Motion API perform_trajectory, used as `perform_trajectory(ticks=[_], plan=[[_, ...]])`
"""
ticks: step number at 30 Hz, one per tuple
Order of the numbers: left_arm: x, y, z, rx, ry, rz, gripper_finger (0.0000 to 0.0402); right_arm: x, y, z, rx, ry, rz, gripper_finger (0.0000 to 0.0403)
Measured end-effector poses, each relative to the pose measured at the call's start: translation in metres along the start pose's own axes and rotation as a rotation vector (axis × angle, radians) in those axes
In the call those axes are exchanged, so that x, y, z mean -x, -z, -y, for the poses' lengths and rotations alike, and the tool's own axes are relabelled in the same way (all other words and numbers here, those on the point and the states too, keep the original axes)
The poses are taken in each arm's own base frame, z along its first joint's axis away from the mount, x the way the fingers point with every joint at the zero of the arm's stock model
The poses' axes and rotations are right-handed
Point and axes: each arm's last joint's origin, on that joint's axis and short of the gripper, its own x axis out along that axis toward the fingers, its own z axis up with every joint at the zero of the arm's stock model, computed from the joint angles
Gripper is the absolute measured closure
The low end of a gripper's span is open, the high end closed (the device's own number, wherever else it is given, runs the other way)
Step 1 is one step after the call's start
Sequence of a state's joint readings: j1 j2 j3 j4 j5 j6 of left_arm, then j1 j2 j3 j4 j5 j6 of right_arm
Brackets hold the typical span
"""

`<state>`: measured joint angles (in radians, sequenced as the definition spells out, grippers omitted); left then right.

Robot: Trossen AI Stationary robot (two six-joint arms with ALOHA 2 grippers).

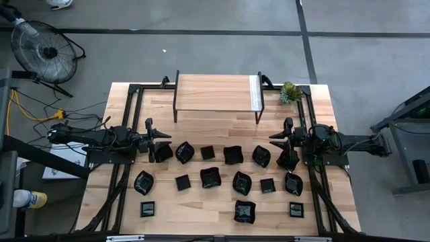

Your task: Pick & Place Mini shaped plates

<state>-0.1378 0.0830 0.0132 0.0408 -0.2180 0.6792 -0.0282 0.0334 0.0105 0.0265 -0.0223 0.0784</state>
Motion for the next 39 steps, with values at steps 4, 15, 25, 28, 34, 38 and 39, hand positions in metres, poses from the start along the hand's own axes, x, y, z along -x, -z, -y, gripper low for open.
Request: perform_trajectory(ticks=[4,15,25,28,34,38,39], plan=[[0.0,0.0,0.0,0.0,0.0,0.0,0.03,0.0,0.0,0.0,0.0,0.0,0.0,0.0308],[0.0,0.0,0.0,0.0,0.0,0.001,0.03,0.0,0.0,0.0,0.0,0.0,0.0,0.0308],[0.0,0.0,0.0,0.0,0.0,0.0,0.03,0.0,0.0,0.0,0.0,0.0,0.0,0.0308],[0.0,0.0,0.0,0.0,-0.001,0.0,0.03,0.0,0.0,0.0,0.0,0.0,0.0,0.0308],[0.0,0.0,0.0,0.0,0.0,0.0,0.03,0.0,0.0,0.0001,0.044,0.004,0.001,0.0308],[0.0,0.0,0.0,0.0,0.0,0.0,0.03,0.0,-0.0001,0.0007,0.051,0.025,0.002,0.0308],[0.0,0.0,0.0,0.0,0.0,0.0,0.03,0.0,-0.0002,0.0009,0.037,0.032,0.003,0.0308]])
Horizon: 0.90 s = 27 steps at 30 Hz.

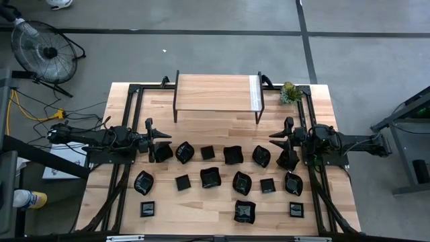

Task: Pick & Place Mini shaped plates
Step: Put the distorted square plate on the shelf

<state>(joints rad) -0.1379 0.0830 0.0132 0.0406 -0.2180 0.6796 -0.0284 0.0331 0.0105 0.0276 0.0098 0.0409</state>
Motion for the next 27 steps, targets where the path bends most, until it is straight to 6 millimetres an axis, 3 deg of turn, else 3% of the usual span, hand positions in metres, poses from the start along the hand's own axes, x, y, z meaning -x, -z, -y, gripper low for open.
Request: perform_trajectory(ticks=[9,16,20,27], plan=[[0.0,0.0,0.0,0.0,-0.001,0.0,0.03,0.001,-0.01,0.0,-0.252,-0.018,0.104,0.0308],[0.0,0.0,0.0,0.0,-0.001,0.0,0.03,0.002,-0.021,0.002,-0.208,0.07,0.226,0.0308],[0.0,0.0,0.0,0.0,-0.001,0.0,0.03,0.005,-0.029,0.004,-0.224,0.152,0.205,0.0308],[0.0,0.0,0.0,0.0,-0.001,0.0,0.03,0.011,-0.062,0.008,-0.212,0.335,0.156,0.0308]])
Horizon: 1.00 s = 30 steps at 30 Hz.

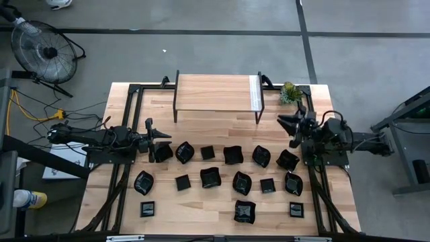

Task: Pick & Place Mini shaped plates
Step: Put the distorted square plate on the shelf

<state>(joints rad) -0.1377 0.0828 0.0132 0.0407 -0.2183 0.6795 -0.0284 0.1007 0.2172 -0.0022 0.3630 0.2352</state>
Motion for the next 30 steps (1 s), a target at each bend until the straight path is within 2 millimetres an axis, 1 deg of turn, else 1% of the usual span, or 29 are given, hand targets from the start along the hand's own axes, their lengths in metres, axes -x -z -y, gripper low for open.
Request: perform_trajectory(ticks=[4,9,15,19,25,28,30], plan=[[0.0,0.0,0.0,0.0,0.0,0.0,0.03,-0.007,-0.016,-0.005,0.052,0.077,-0.076,0.0308],[0.0,0.0,0.0,0.0,0.0,0.0,0.03,-0.026,-0.03,-0.014,0.1,0.165,-0.232,0.0308],[0.0,0.0,0.0,0.0,0.0,0.0,0.03,-0.052,-0.044,-0.029,0.101,0.209,-0.509,0.0308],[0.0,0.0,0.0,0.0,0.0,0.0,0.03,-0.061,-0.055,-0.038,0.027,0.233,-0.724,0.0308],[0.0,0.0,0.0,0.0,0.0,0.0,0.03,-0.064,-0.068,-0.045,-0.108,0.338,-0.945,0.0308],[0.0,0.0,0.0,0.0,0.0,0.0,0.03,-0.056,-0.062,-0.044,-0.175,0.407,-1.089,0.0308],[0.0,0.0,0.0,0.0,0.0,0.0,0.03,-0.047,-0.054,-0.042,-0.202,0.489,-1.189,0.0308]])
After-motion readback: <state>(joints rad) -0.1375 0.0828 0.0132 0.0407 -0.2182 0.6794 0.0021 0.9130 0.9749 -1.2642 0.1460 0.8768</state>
